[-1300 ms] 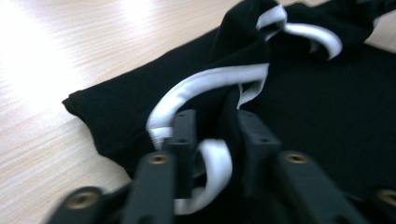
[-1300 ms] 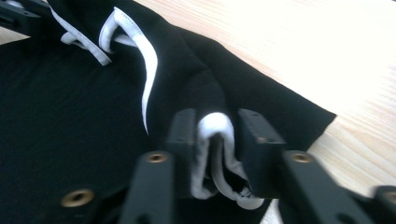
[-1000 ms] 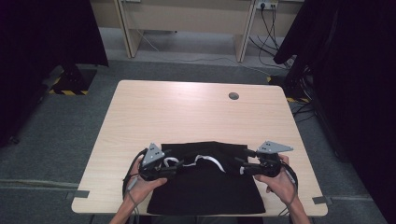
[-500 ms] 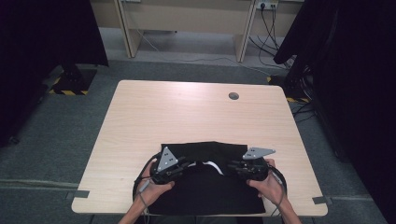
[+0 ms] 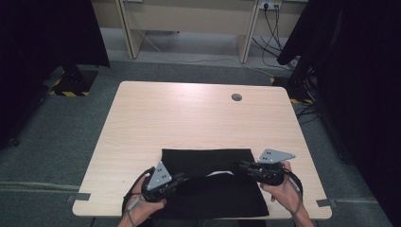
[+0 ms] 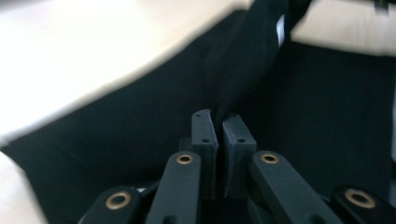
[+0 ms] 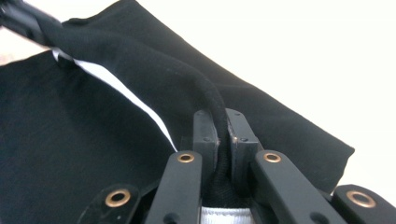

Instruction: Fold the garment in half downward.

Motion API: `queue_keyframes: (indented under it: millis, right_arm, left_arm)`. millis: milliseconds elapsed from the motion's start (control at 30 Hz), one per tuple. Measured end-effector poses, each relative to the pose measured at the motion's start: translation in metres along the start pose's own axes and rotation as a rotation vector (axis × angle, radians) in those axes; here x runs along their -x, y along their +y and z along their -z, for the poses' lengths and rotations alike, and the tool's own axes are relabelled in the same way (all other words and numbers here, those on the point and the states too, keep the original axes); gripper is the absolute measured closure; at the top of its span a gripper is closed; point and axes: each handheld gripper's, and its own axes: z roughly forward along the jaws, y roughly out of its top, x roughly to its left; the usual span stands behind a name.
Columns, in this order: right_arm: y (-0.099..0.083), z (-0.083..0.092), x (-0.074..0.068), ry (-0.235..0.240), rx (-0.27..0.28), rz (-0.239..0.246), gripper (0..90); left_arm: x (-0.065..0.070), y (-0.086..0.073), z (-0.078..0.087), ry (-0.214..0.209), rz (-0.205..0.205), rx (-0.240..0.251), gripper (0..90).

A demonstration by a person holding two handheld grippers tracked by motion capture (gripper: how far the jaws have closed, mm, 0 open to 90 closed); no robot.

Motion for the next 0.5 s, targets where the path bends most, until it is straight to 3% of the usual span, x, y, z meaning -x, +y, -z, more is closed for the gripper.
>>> queue_keyframes:
  millis: [67,233,500]
  right_arm:
    - [-0.006,0.002,-0.004,0.007,-0.012,0.002,85.2]
    - [-0.027,0.003,-0.024,0.035,-0.062,0.011,85.1]
    - [-0.053,-0.009,-0.027,0.017,-0.138,-0.02,85.0]
  left_arm:
    - [0.005,-0.012,-0.007,-0.006,-0.004,-0.055,82.2]
    - [0.008,-0.022,-0.008,0.004,0.01,-0.096,79.2]
    - [0.003,-0.025,-0.009,-0.021,0.076,-0.096,76.9]
